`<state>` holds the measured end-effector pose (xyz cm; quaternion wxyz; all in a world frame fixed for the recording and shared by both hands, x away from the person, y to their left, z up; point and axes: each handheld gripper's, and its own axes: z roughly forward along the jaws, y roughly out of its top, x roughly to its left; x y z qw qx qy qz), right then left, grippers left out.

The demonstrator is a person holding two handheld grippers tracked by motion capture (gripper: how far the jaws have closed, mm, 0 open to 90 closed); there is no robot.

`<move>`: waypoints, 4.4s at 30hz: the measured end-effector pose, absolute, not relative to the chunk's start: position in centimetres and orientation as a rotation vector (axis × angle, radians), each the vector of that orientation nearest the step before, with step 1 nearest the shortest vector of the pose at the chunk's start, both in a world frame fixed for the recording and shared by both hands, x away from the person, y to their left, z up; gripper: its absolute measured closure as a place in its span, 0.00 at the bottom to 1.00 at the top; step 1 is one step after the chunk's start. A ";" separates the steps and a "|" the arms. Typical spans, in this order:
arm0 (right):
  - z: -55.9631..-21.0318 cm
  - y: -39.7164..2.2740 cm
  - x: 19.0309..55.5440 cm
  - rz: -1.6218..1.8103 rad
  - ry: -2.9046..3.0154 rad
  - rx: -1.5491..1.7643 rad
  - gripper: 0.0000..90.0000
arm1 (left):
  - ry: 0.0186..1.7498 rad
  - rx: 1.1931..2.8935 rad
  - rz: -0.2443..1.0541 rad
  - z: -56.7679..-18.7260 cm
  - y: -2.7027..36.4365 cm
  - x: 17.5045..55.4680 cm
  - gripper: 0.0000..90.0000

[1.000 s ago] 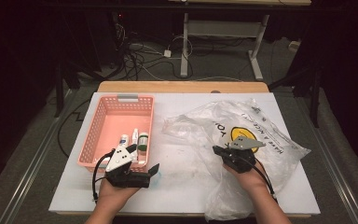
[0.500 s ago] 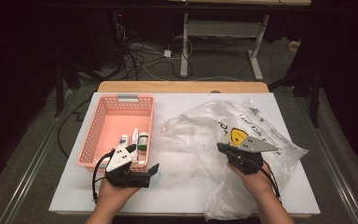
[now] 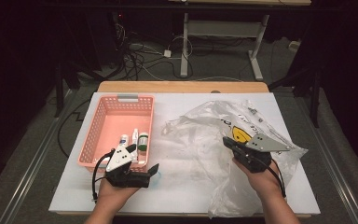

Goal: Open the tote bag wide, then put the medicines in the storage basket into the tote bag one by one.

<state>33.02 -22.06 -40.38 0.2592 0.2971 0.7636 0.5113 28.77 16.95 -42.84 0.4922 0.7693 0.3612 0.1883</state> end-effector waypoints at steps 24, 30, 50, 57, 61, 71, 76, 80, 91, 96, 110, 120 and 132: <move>-38.0 -22.7 34.1 1.502 1.952 0.845 1.00 | 0.930 1.816 0.482 -42.4 18.4 28.9 0.00; -38.5 -22.2 34.4 1.493 1.965 0.828 1.00 | 0.956 1.834 0.487 -42.1 19.2 29.2 0.00; -38.8 -23.4 34.2 1.488 1.958 0.828 1.00 | 1.107 1.808 0.534 -41.9 23.8 30.2 0.00; -38.9 -23.3 34.2 1.485 1.961 0.828 1.00 | 1.147 1.779 0.550 -42.0 25.3 30.3 0.00; -38.9 -23.3 34.2 1.482 1.962 0.826 1.00 | 1.165 1.765 0.553 -42.2 25.6 30.4 0.00; -39.1 -23.2 34.5 1.482 1.974 0.829 1.00 | 1.155 1.784 0.532 -41.9 25.0 30.6 0.00; -39.2 -22.8 34.7 1.473 1.982 0.823 1.00 | 1.143 1.798 0.511 -41.0 24.2 30.7 0.00; -39.1 -22.8 34.5 1.479 1.982 0.822 1.00 | 1.130 1.797 0.526 -40.1 23.6 31.1 0.00; -38.9 -23.3 34.3 1.497 1.969 0.822 1.00 | 1.209 1.849 0.483 -38.7 23.7 34.5 0.03; -38.8 -23.2 34.3 1.500 1.965 0.827 1.00 | 1.240 1.899 0.462 -38.5 23.7 36.4 0.08; -38.9 -23.0 34.4 1.486 1.975 0.813 1.00 | 1.383 2.040 0.218 -40.9 23.7 41.8 0.41; -38.6 -23.1 34.2 1.497 1.969 0.805 1.00 | 1.459 2.191 0.237 -42.3 22.1 43.5 0.53; -38.5 -23.0 34.0 1.499 1.968 0.800 1.00 | 1.570 2.347 0.201 -43.4 22.3 43.7 0.44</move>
